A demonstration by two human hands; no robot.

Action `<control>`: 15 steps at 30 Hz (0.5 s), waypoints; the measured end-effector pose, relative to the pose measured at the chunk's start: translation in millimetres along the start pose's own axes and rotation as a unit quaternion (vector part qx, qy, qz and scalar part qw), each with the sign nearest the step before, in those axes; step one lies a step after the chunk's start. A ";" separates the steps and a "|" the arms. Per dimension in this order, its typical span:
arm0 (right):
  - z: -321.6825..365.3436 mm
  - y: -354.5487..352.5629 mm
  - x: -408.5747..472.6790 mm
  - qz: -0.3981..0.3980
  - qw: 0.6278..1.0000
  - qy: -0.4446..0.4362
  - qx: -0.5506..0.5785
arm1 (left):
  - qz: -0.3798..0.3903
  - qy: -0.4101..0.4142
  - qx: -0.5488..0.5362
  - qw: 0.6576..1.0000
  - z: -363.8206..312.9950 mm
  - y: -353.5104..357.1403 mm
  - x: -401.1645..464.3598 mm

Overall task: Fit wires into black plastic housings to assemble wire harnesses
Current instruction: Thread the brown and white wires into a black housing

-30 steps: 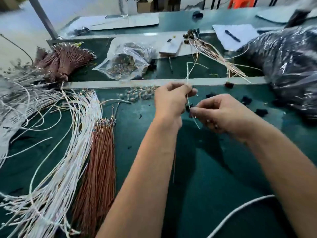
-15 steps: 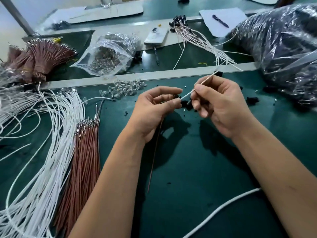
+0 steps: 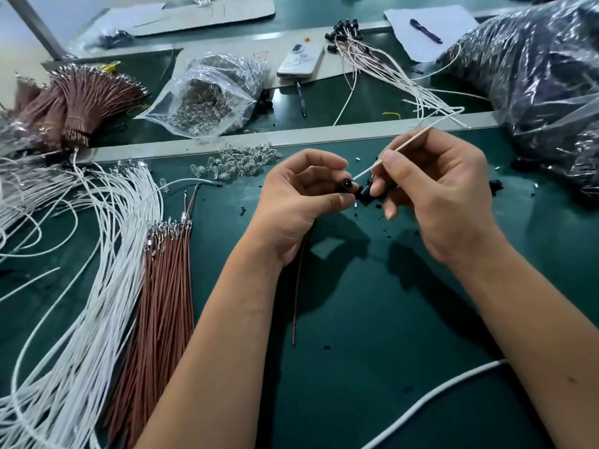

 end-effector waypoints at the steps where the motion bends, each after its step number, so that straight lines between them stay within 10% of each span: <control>1: 1.0 0.0 -0.2 0.001 1.000 -0.007 -0.010 | 0.000 0.000 0.001 1.000 0.0 0.3 0.0; 15: 3.6 -1.7 0.1 -0.013 0.998 -0.039 -0.058 | -0.017 -0.020 0.018 1.000 -3.1 2.5 -1.6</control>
Point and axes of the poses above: each hand's wrist, its own x-axis towards the middle knuckle, its own y-axis out of the palm, z = x × y, the point moved 1 cm from there along x, towards the middle knuckle, and after that the axes turned 2 degrees about -x, right-handed, at the moved point
